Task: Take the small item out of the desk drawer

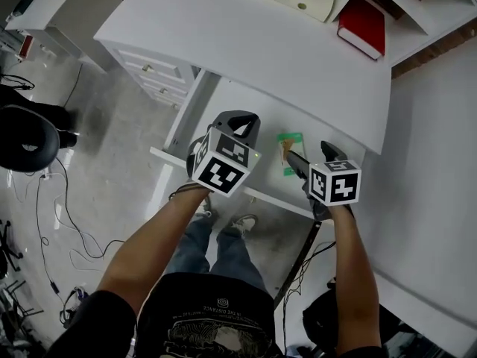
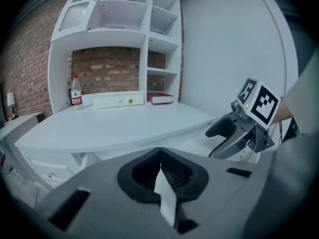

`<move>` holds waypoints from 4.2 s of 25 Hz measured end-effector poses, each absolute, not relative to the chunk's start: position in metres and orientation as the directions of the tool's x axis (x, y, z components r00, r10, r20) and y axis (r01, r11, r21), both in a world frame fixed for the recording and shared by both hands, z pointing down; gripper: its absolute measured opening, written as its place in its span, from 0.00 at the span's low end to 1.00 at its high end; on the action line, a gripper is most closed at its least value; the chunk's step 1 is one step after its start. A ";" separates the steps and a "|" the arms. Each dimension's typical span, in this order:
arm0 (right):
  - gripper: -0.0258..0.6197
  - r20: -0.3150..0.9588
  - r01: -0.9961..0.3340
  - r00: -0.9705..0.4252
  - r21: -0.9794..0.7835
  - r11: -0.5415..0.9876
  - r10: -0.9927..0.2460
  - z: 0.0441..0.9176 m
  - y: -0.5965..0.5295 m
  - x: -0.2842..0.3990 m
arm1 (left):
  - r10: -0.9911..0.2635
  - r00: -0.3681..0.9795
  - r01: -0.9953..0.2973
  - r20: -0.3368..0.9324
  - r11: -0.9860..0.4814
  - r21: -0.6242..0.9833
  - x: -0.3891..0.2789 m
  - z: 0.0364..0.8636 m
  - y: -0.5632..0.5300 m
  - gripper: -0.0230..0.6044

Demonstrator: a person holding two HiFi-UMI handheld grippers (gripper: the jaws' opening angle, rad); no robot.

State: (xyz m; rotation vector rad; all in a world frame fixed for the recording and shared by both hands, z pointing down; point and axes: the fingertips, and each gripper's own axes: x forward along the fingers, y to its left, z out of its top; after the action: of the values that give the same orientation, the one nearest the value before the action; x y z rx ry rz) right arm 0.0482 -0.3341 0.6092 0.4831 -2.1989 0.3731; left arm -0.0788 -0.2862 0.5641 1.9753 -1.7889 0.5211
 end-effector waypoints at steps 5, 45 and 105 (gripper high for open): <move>0.70 0.812 -0.454 -0.557 -0.122 0.883 -0.174 0.636 -0.337 0.040 | -0.833 0.089 -0.996 0.545 -0.062 0.067 -0.088 0.583 -0.289 0.05; 0.59 0.942 -0.548 -0.301 -0.045 0.835 -0.146 0.736 -0.344 0.041 | -0.829 0.037 -0.999 0.558 -0.015 0.043 -0.106 0.613 -0.293 0.05; 0.58 0.672 -0.703 -0.563 -0.084 0.706 -0.482 0.453 -0.384 0.076 | -0.904 0.083 -0.994 0.420 -0.104 -0.027 -0.086 0.396 -0.321 0.05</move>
State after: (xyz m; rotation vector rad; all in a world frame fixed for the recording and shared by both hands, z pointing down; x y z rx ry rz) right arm 0.0756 -0.3838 0.4529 0.8989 -2.2792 0.4575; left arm -0.0856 -0.3209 0.3963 2.0974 -1.9011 0.4882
